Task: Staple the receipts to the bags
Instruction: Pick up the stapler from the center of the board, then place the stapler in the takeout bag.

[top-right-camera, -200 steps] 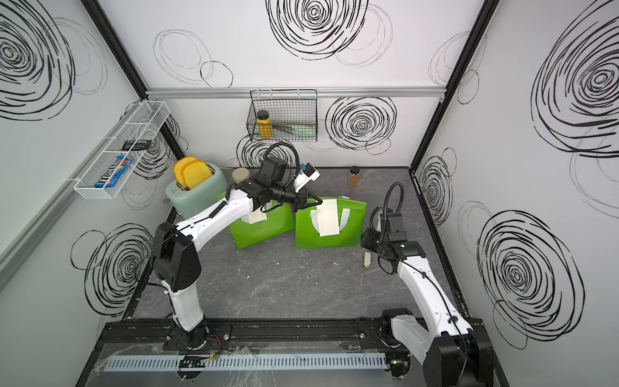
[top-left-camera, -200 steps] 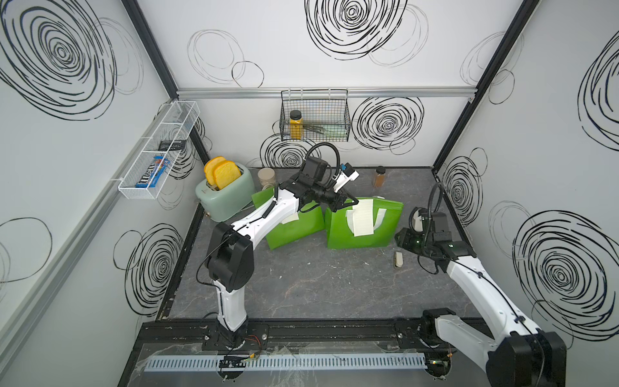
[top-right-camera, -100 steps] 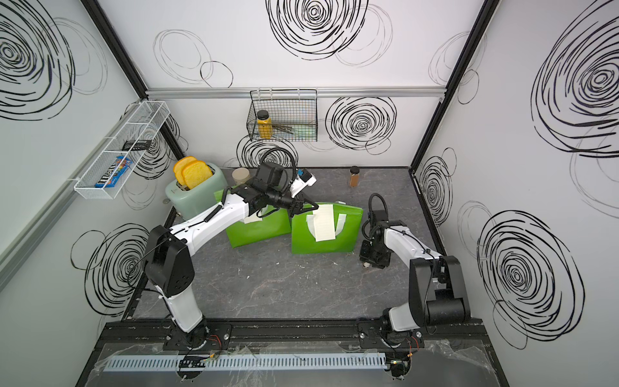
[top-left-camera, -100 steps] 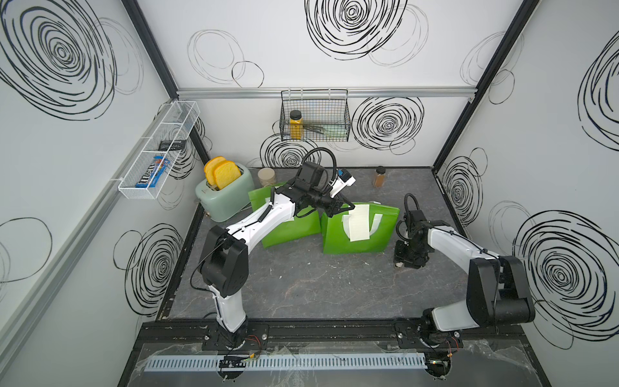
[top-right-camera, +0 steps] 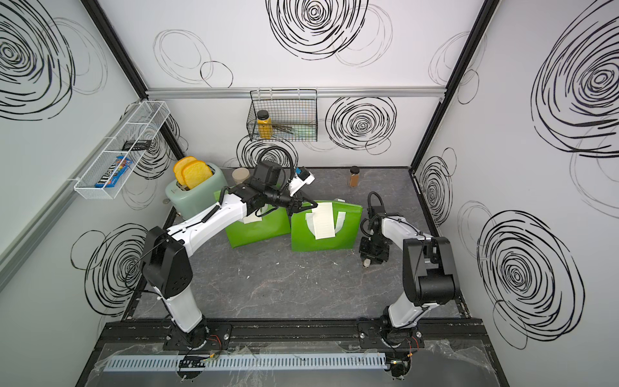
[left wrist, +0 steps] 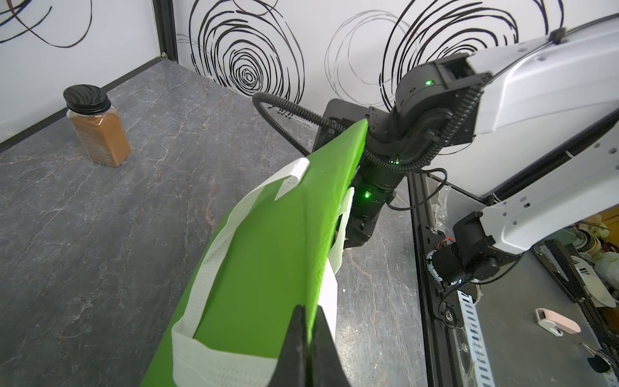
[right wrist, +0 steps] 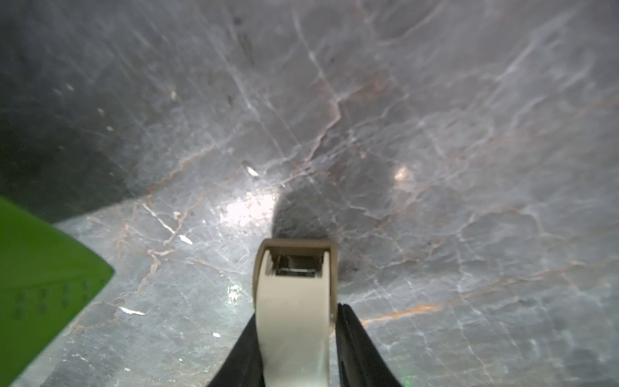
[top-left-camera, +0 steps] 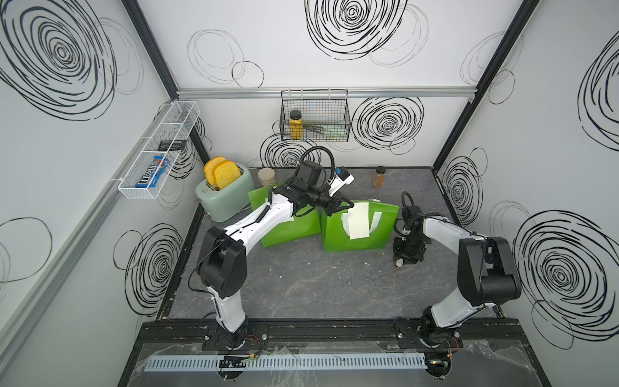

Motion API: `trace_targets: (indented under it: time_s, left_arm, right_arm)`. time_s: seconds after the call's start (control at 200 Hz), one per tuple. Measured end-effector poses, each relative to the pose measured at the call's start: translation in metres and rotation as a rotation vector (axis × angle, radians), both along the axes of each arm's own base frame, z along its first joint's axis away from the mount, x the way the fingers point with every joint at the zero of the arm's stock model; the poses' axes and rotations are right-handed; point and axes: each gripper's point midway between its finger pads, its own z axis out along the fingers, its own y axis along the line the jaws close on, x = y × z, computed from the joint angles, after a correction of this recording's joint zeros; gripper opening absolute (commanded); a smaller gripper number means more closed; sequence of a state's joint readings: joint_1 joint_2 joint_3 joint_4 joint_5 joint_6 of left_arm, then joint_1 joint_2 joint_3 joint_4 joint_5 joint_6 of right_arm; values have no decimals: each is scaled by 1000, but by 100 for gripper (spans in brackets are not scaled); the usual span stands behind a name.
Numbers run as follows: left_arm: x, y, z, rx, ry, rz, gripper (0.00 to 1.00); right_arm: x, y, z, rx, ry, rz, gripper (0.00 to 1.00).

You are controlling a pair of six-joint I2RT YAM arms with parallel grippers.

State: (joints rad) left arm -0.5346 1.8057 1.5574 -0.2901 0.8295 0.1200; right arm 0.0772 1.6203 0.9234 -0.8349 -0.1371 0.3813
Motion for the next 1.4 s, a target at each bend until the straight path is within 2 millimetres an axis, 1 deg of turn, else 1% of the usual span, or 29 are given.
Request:
trace_targets:
  time_s: [0.1, 0.295, 0.35, 0.43, 0.525, 0.6, 0.756, 0.846, 0.926, 1.001, 1.126, 1.226, 1.271, 1.316, 1.376, 1.401]
  left_arm:
    - [1, 1, 0, 0, 0, 2, 0]
    - [1, 1, 0, -3, 1, 1, 0]
    - [1, 1, 1, -4, 2, -1, 0]
    - [1, 2, 1, -4, 2, 0, 0]
    - [1, 2, 1, -4, 2, 0, 0]
    - [1, 2, 1, -4, 2, 0, 0]
    - [1, 2, 1, -4, 2, 0, 0]
    - [1, 2, -1, -1, 3, 2, 0]
    - [1, 1, -4, 6, 4, 7, 0]
    - [1, 1, -9, 16, 6, 21, 0]
    - [-1, 3, -18, 27, 23, 62, 0]
    - [-2, 5, -20, 23, 36, 106, 0]
    - [-3, 6, -20, 23, 41, 127, 0]
    - [-3, 6, -18, 21, 40, 147, 0]
    - [-6, 5, -17, 22, 41, 168, 0]
    - [-7, 4, -16, 20, 40, 176, 0]
  right_arm:
    - [-1, 0, 2, 0, 6, 2, 35]
    - [7, 1, 8, 2, -12, 5, 36]
    - [7, 1, 9, 3, -14, 6, 35]
    - [7, 1, 9, 5, -12, 10, 25]
    - [7, 1, 9, 11, -10, 14, 20]
    - [7, 2, 9, 17, -7, 16, 8]
    - [5, 3, 11, 21, -5, 18, 7]
    - [6, 3, 20, 23, -38, 17, 6]
    - [12, 2, 42, 30, -126, 10, 6]
    - [19, 0, 73, 32, -248, 4, 6]
    - [33, -1, 140, 35, -490, 7, 5]
    - [39, 0, 193, 42, -679, 23, 6]
    - [40, 4, 218, 45, -777, 45, 7]
    - [39, 10, 239, 49, -860, 71, 7]
    - [36, 26, 265, 65, -975, 125, 7]
    - [35, 32, 273, 71, -1010, 144, 7]
